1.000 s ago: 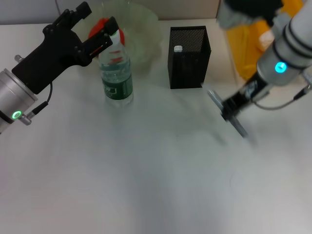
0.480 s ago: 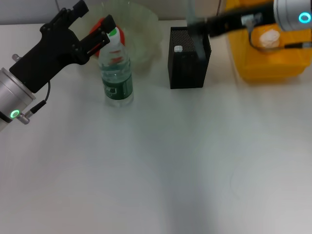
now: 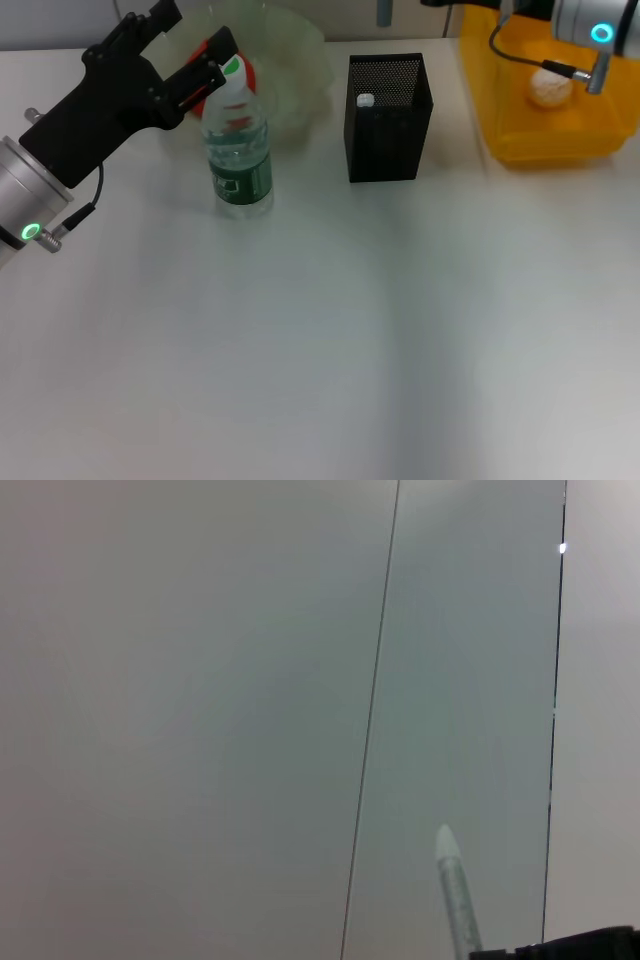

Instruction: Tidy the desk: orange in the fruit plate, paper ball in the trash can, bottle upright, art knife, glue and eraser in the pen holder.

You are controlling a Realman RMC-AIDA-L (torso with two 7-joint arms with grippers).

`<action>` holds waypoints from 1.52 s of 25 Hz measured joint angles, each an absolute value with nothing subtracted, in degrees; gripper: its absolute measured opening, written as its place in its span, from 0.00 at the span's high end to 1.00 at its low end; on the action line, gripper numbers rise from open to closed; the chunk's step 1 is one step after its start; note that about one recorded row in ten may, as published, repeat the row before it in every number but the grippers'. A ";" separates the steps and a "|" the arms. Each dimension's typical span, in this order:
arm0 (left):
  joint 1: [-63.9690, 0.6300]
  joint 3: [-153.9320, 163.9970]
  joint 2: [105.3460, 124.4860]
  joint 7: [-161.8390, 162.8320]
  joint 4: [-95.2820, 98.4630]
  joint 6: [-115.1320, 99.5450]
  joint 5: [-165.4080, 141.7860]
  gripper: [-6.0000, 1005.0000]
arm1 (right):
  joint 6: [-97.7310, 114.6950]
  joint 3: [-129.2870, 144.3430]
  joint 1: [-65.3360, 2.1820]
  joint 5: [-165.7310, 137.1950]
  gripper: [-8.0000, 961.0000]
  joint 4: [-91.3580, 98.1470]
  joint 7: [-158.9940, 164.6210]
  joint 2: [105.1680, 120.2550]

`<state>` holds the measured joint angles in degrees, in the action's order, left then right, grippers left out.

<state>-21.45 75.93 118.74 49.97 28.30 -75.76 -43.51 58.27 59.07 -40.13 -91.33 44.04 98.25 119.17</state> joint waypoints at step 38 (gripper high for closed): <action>-21.93 75.24 118.56 49.66 28.27 -75.83 -42.97 0.19 | 57.15 56.60 -46.30 -64.16 0.83 9.78 37.54 119.92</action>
